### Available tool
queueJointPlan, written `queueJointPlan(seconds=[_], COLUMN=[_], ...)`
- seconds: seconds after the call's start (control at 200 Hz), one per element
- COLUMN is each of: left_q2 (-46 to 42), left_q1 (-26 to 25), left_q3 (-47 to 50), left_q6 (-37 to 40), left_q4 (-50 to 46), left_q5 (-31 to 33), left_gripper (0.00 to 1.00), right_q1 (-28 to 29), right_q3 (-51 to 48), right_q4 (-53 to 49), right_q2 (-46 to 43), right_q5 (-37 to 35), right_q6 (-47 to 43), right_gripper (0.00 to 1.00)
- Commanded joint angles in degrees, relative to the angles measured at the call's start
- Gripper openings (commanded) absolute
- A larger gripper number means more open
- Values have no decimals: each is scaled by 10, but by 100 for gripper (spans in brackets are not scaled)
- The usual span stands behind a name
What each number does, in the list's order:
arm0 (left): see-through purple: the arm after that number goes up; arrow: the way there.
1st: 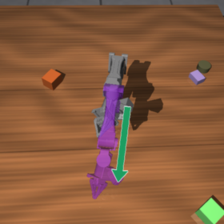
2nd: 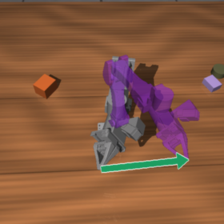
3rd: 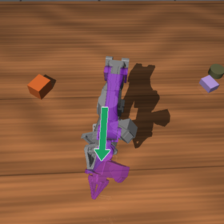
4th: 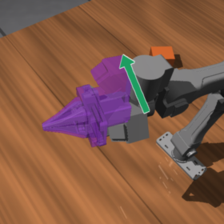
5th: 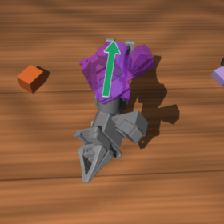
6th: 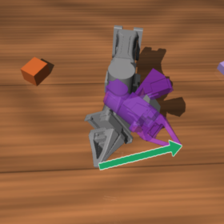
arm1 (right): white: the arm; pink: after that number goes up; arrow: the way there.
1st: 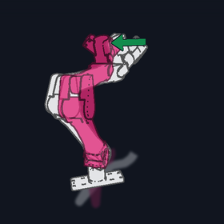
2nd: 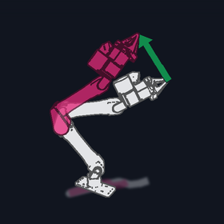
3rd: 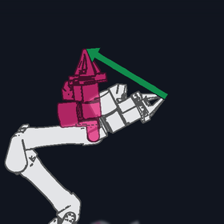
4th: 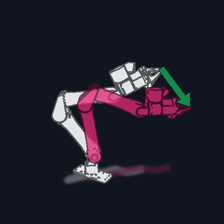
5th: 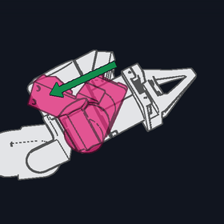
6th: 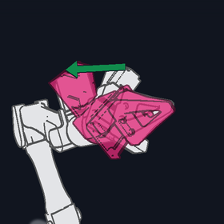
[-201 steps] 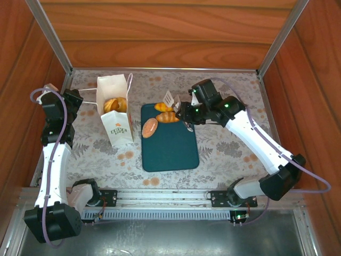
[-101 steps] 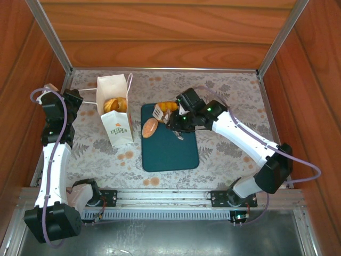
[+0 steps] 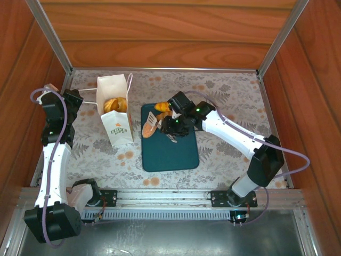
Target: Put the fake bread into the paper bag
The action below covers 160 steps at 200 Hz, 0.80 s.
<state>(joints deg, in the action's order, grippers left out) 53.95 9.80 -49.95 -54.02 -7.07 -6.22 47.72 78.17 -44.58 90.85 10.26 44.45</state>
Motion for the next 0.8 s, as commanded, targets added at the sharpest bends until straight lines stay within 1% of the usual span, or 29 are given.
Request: queueJointPlan(seconds=[0.0, 0.675, 0.7, 0.795], left_q2=[-8, -10, -10, -10], left_q1=[4, 4, 4, 4], left_q3=[5, 5, 5, 4], left_q6=[-6, -5, -5, -4], left_q4=[13, 11, 11, 10], left_q5=[4, 6, 5, 6], left_gripper=[0, 0, 0, 0], right_q1=[8, 12, 12, 12], right_q3=[9, 14, 15, 16], right_q4=[16, 30, 29, 30], right_q2=[5, 39, 57, 61], right_q5=[18, 28, 28, 29], right_q6=[4, -2, -3, -4], right_gripper=[49, 47, 47, 46])
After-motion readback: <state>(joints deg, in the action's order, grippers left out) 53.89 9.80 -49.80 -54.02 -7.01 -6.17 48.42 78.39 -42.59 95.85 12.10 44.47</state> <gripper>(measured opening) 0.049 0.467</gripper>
